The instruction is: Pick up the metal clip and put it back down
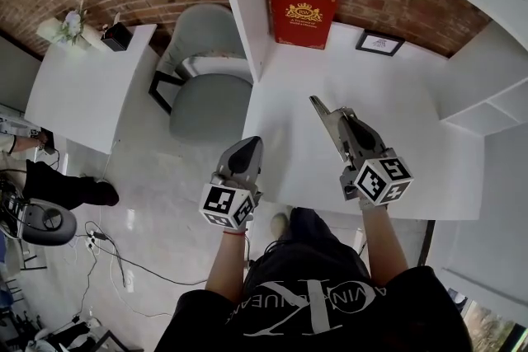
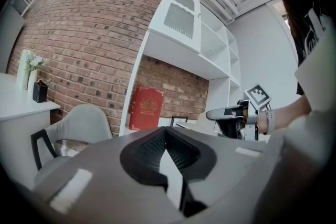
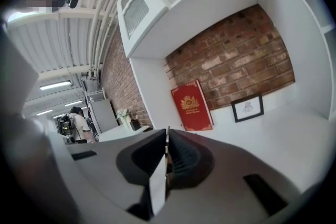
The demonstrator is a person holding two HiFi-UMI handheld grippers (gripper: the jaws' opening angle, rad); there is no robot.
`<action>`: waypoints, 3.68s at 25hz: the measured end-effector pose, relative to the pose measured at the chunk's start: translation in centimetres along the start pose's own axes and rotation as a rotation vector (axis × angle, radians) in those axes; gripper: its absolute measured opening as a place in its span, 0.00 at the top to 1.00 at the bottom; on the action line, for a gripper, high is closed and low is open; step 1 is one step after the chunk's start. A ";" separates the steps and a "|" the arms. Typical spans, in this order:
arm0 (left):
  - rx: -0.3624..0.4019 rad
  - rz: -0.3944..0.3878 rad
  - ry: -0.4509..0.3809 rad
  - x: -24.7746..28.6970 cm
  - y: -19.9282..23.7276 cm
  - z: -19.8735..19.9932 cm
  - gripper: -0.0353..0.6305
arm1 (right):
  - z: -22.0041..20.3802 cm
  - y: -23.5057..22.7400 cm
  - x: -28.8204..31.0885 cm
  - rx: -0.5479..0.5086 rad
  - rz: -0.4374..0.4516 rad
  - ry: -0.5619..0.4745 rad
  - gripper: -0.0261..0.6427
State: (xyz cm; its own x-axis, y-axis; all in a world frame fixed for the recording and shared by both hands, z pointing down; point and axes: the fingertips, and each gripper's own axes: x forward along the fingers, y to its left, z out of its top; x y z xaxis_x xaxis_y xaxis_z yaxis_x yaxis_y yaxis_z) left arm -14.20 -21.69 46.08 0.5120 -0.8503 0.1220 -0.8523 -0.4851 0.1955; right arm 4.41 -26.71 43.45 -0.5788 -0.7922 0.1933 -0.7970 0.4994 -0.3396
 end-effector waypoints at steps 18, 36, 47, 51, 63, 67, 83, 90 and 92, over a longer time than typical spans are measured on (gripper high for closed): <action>0.020 0.012 -0.122 -2.2 -1.3 6.1 0.94 | 7.1 4.1 -4.8 -0.185 0.034 -0.136 0.92; 0.025 0.027 -0.155 -2.0 -1.5 7.2 0.94 | 8.6 4.6 -5.8 -0.223 0.056 -0.167 0.92; 0.028 0.048 -0.139 -1.9 -0.9 6.8 0.94 | 8.0 4.3 -5.0 -0.207 0.074 -0.147 0.92; 0.026 0.055 -0.122 -1.7 -0.6 5.9 0.94 | 7.3 3.9 -4.5 -0.190 0.072 -0.125 0.92; -0.005 0.074 -0.052 -1.0 0.7 2.7 0.94 | 3.5 2.0 -2.6 -0.126 0.060 -0.029 0.92; -0.015 0.087 -0.011 -0.9 1.1 0.9 0.94 | 1.5 1.3 -1.9 -0.097 0.058 0.013 0.92; -0.084 0.093 0.105 -0.5 1.6 -5.1 0.94 | -7.3 -0.5 0.6 0.022 0.054 0.181 0.92; -0.096 0.092 0.133 -0.7 1.4 -6.5 0.94 | -10.0 -0.7 1.9 0.101 0.057 0.219 0.92; -0.099 0.093 0.138 -0.8 1.3 -6.9 0.94 | -10.6 -0.5 2.3 0.117 0.061 0.230 0.92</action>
State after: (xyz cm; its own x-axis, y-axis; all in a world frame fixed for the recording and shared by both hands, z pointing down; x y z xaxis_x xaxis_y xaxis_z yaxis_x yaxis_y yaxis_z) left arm -15.02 -20.27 52.91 0.4471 -0.8512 0.2747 -0.8854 -0.3774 0.2714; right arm 1.68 -25.06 53.84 -0.6600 -0.6547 0.3685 -0.7417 0.4898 -0.4583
